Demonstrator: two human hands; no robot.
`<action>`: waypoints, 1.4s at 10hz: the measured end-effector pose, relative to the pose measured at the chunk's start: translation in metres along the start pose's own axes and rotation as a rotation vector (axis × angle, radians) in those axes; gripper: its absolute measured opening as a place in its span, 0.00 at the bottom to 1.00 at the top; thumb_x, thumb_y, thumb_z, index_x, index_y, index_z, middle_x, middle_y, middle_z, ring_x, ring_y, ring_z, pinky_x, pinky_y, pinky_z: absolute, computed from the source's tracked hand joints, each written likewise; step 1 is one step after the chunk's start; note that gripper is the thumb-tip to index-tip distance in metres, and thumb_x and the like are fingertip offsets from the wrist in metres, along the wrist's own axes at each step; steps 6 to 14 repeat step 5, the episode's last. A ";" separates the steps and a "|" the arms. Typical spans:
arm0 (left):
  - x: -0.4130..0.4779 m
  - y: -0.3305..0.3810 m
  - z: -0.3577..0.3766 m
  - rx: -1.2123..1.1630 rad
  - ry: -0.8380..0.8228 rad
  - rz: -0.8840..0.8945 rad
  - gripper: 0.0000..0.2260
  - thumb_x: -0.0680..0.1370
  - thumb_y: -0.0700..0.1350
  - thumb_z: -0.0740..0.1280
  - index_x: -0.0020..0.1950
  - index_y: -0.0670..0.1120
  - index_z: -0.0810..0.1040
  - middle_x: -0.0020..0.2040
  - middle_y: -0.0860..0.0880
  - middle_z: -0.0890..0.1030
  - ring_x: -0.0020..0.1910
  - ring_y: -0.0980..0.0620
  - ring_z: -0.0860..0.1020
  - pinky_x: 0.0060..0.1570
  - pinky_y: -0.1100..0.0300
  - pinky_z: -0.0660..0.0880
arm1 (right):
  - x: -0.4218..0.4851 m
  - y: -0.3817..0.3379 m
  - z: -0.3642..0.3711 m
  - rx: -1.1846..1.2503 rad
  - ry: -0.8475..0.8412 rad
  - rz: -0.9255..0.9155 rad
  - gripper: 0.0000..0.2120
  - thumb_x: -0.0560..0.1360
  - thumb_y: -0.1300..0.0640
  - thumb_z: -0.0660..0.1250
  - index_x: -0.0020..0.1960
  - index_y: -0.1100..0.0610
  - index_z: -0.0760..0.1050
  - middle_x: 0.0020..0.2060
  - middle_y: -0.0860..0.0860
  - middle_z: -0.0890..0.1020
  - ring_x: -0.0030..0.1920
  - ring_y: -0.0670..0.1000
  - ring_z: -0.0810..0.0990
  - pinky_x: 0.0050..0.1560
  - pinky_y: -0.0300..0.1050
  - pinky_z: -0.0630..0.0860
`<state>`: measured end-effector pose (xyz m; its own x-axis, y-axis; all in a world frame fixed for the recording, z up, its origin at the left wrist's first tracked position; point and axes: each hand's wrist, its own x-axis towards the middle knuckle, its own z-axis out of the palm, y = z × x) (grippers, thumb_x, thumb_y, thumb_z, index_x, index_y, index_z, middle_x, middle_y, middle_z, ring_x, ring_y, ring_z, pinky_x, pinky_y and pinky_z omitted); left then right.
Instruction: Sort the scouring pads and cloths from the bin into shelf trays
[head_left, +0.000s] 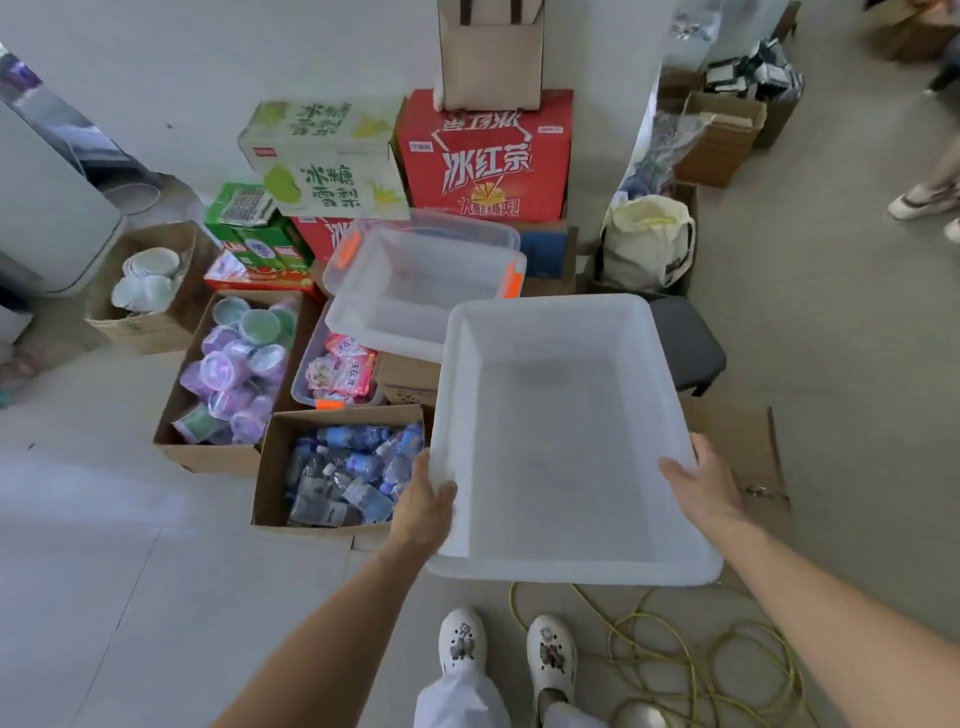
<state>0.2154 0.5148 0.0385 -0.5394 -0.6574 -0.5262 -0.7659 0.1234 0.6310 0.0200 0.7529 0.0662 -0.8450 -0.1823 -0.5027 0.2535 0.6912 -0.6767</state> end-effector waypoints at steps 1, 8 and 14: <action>0.021 -0.001 0.002 0.004 -0.063 -0.039 0.26 0.80 0.39 0.58 0.77 0.49 0.55 0.63 0.41 0.75 0.56 0.38 0.77 0.58 0.42 0.74 | 0.003 -0.002 0.008 -0.007 -0.002 0.039 0.19 0.79 0.64 0.58 0.69 0.56 0.67 0.57 0.54 0.77 0.52 0.56 0.76 0.49 0.48 0.72; 0.025 -0.005 -0.018 -0.079 -0.225 -0.117 0.20 0.77 0.40 0.65 0.68 0.45 0.69 0.63 0.45 0.78 0.58 0.45 0.78 0.61 0.48 0.74 | -0.014 -0.015 0.010 -0.170 -0.124 0.093 0.27 0.78 0.57 0.61 0.75 0.53 0.59 0.71 0.52 0.68 0.65 0.55 0.72 0.64 0.52 0.72; 0.025 -0.005 -0.018 -0.079 -0.225 -0.117 0.20 0.77 0.40 0.65 0.68 0.45 0.69 0.63 0.45 0.78 0.58 0.45 0.78 0.61 0.48 0.74 | -0.014 -0.015 0.010 -0.170 -0.124 0.093 0.27 0.78 0.57 0.61 0.75 0.53 0.59 0.71 0.52 0.68 0.65 0.55 0.72 0.64 0.52 0.72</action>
